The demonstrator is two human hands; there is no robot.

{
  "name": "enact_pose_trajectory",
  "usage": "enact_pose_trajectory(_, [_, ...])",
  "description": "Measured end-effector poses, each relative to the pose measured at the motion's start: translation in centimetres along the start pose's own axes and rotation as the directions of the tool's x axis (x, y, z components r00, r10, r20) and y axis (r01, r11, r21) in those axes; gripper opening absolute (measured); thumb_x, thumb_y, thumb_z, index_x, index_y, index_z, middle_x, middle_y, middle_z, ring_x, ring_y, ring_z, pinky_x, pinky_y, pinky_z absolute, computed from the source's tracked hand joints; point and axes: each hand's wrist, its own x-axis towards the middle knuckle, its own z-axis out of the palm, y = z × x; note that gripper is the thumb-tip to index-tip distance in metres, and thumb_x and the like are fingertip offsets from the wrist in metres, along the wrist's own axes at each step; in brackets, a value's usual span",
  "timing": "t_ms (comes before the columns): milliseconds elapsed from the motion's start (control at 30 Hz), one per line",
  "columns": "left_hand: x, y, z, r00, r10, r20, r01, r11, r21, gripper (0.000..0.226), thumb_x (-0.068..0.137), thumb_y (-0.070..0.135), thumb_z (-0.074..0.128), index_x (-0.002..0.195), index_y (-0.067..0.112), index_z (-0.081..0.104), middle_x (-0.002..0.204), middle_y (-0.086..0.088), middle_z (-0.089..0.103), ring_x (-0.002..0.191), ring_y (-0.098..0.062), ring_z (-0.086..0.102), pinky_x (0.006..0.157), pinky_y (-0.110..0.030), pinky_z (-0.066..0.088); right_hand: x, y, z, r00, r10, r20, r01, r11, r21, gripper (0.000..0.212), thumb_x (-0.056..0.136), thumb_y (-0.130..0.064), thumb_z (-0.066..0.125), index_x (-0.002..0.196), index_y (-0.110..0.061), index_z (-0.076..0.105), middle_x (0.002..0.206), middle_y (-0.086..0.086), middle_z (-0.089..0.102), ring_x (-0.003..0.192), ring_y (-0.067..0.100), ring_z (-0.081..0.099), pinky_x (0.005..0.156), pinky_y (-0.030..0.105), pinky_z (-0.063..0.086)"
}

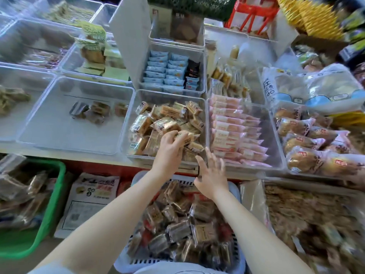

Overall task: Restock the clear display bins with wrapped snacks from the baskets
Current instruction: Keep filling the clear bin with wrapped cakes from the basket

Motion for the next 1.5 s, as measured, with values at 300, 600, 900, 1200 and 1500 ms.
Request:
enact_pose_trajectory(300, [-0.2, -0.1, 0.7, 0.936, -0.114, 0.334, -0.064, 0.876, 0.479, 0.065, 0.102, 0.052, 0.029, 0.158, 0.032, 0.003, 0.166, -0.004, -0.009, 0.152, -0.025, -0.015, 0.122, -0.052, -0.004, -0.1, 1.1, -0.9, 0.998, -0.067, 0.021, 0.065, 0.995, 0.072, 0.076, 0.096, -0.036, 0.054, 0.158, -0.029, 0.010, 0.163, 0.001, -0.026, 0.154, 0.024, -0.008, 0.123, 0.048, -0.006])
enact_pose_trajectory(600, [-4.5, 12.6, 5.0, 0.947, -0.147, 0.286, 0.090, 0.975, 0.203, 0.026, 0.099, 0.028, 0.051, 0.120, 0.016, 0.060, 0.112, -0.004, 0.065, 0.100, -0.026, 0.062, 0.077, -0.038, 0.051, -10.7, 10.7, 1.9, 0.910, 0.231, -0.344, -0.016, 0.848, 0.529, 0.039, 0.089, -0.020, 0.052, 0.125, -0.010, 0.063, 0.125, 0.007, 0.057, 0.117, 0.026, 0.053, 0.097, 0.042, 0.046])
enact_pose_trajectory(900, [-7.7, 28.3, 20.9, 0.695, 0.019, 0.719, -0.199, 0.966, 0.166, 0.025, 0.101, 0.021, 0.046, 0.118, 0.014, 0.064, 0.114, -0.002, 0.067, 0.097, -0.024, 0.064, 0.059, -0.022, 0.045, -23.5, 33.2, 10.0, 0.692, 0.720, 0.046, -0.650, 0.595, 0.473, 0.028, 0.094, -0.020, 0.054, 0.121, -0.016, 0.057, 0.125, 0.009, 0.053, 0.111, 0.029, 0.055, 0.084, 0.038, 0.050])
enact_pose_trajectory(1200, [-9.6, 35.1, 28.5, 0.608, -0.020, 0.794, -0.252, 0.943, 0.217, 0.025, 0.100, 0.026, 0.048, 0.118, 0.024, 0.066, 0.115, 0.004, 0.066, 0.103, -0.019, 0.062, 0.072, -0.027, 0.045, -27.8, 40.4, 14.4, 0.626, 0.744, 0.236, -0.765, 0.525, 0.373, 0.060, 0.091, -0.038, 0.068, 0.137, -0.019, 0.035, 0.132, 0.017, 0.048, 0.115, 0.033, 0.055, 0.086, 0.041, 0.048])
enact_pose_trajectory(1500, [-9.3, 34.9, 29.8, 0.622, -0.027, 0.783, -0.257, 0.937, 0.236, 0.031, 0.099, 0.026, 0.046, 0.124, 0.028, 0.064, 0.120, 0.006, 0.066, 0.104, -0.016, 0.063, 0.077, -0.026, 0.050, -28.4, 40.8, 10.8, 0.604, 0.793, 0.084, -0.692, 0.469, 0.549, 0.036, 0.091, -0.030, 0.063, 0.118, -0.018, 0.043, 0.098, 0.006, 0.063, 0.074, 0.024, 0.059, 0.052, 0.028, 0.040])
